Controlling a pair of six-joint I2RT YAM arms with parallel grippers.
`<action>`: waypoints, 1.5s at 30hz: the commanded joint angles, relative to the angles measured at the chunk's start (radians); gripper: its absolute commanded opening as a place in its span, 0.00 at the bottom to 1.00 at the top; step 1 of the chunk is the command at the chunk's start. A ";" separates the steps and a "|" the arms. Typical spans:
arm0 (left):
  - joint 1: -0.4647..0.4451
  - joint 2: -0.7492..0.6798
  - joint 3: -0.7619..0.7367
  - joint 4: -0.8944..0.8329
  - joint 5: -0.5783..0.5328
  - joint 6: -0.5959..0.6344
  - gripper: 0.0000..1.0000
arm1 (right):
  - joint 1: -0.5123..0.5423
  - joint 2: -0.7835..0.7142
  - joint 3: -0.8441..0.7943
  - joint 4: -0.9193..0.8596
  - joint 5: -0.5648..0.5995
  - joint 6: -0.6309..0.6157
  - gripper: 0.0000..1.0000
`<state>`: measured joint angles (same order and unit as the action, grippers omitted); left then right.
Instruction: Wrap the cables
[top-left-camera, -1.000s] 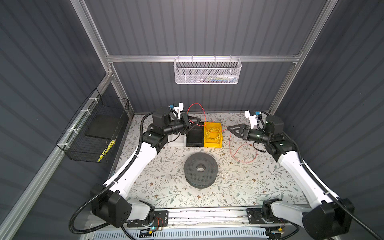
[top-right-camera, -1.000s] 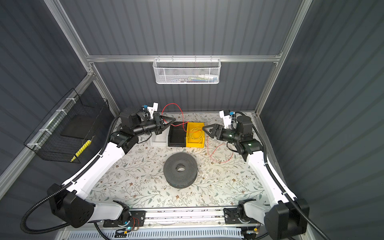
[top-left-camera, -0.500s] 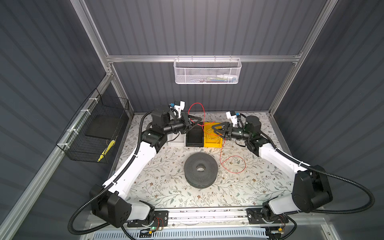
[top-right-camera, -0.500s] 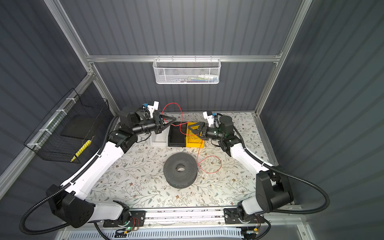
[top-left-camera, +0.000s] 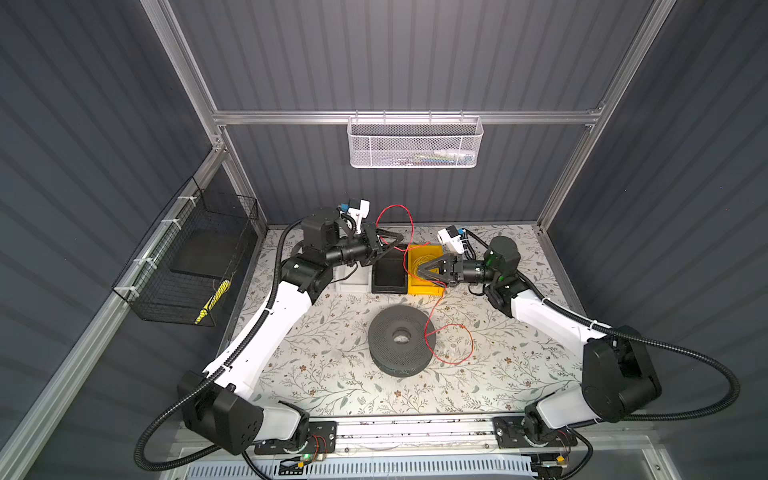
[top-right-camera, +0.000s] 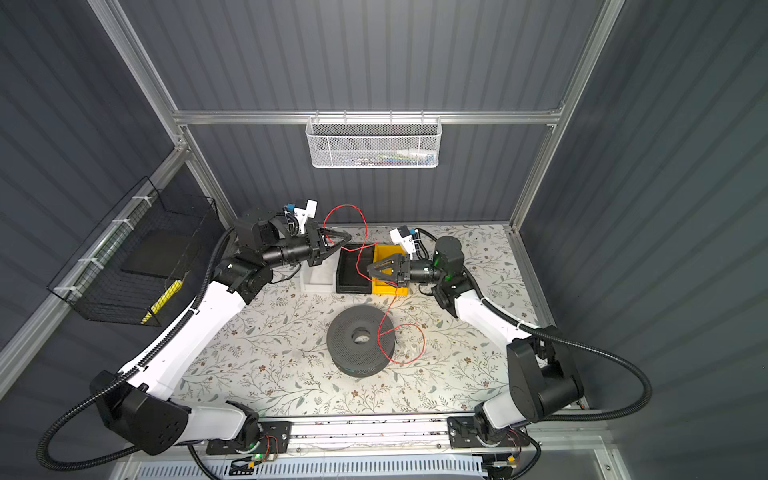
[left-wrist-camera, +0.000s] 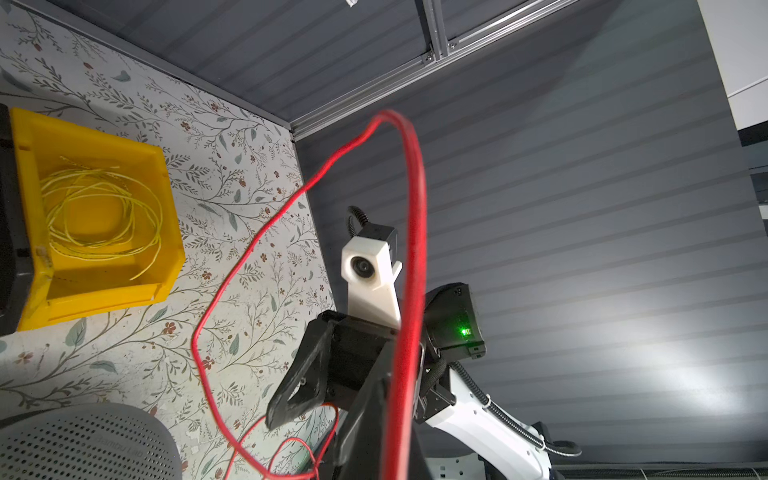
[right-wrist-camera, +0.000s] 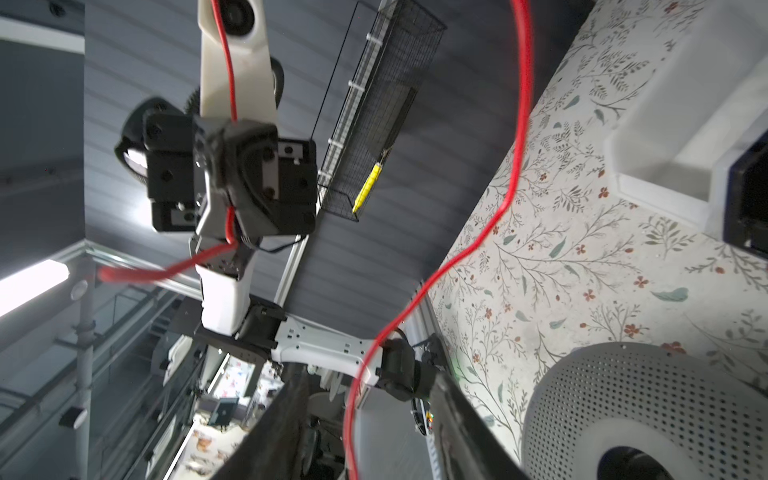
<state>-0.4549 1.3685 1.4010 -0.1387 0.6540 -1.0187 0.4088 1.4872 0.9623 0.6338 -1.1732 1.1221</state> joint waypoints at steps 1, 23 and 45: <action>0.011 0.003 0.043 -0.014 0.014 0.029 0.00 | 0.026 0.002 0.041 -0.014 -0.085 -0.031 0.44; 0.153 0.063 0.327 -0.558 0.308 0.512 0.00 | -0.230 -0.164 0.134 -1.174 0.716 -0.791 0.00; -0.031 0.146 0.450 -0.998 -0.568 0.868 0.58 | -0.363 -0.282 0.158 -1.138 0.481 -0.653 0.00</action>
<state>-0.4892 1.5955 1.9022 -1.2228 0.1425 -0.1162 0.0441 1.2331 1.1324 -0.5323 -0.6037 0.3866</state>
